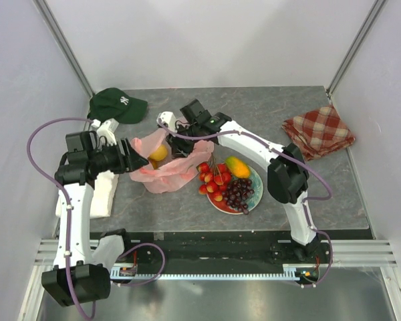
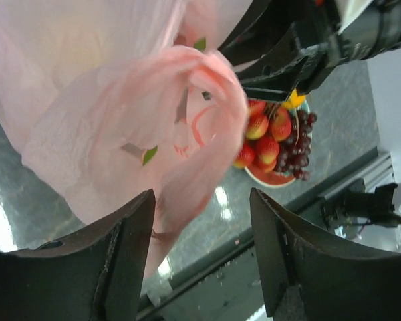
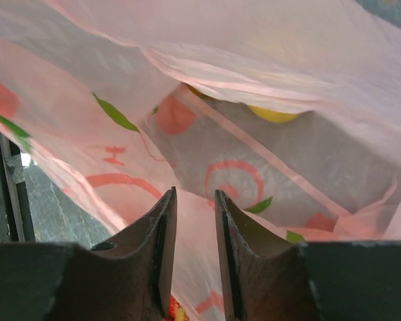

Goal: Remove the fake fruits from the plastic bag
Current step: Take out the fake fruit from the plastic bag.

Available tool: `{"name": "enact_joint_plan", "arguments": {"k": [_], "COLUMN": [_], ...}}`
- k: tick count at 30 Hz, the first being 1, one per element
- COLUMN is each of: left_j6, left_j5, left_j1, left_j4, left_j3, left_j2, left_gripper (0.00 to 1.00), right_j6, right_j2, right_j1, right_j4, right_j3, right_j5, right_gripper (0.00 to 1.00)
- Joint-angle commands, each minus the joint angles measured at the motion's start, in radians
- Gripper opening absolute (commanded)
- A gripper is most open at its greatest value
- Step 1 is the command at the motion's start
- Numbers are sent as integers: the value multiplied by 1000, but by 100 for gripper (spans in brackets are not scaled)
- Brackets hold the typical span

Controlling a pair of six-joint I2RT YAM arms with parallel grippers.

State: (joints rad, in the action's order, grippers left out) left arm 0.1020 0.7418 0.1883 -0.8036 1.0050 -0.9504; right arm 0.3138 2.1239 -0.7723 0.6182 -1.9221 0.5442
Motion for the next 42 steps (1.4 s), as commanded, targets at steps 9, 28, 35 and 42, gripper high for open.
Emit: {"name": "enact_joint_plan", "arguments": {"k": [9,28,35,42], "left_j6": [-31,31,30,28], "left_j5": [-219,-334,-326,-325], "left_j1": [3,7,7,7], "left_j4": [-158,-204,-194,-183], "left_j3": [106,-95,-103,-101], "left_j2": [-54,19,1,-11], "left_gripper": [10,2,2,2], "right_j6": [-19,-297,-314,-314], "right_j2": [-59,266,297,338], "right_j1": [-133,-142,-147,-145], "right_j4": [-40,-262,-307,-347], "right_j3": [121,-153,-209,-247], "right_j5": [-176,-371,-371,-280], "right_gripper": [74,98,98,98]}}
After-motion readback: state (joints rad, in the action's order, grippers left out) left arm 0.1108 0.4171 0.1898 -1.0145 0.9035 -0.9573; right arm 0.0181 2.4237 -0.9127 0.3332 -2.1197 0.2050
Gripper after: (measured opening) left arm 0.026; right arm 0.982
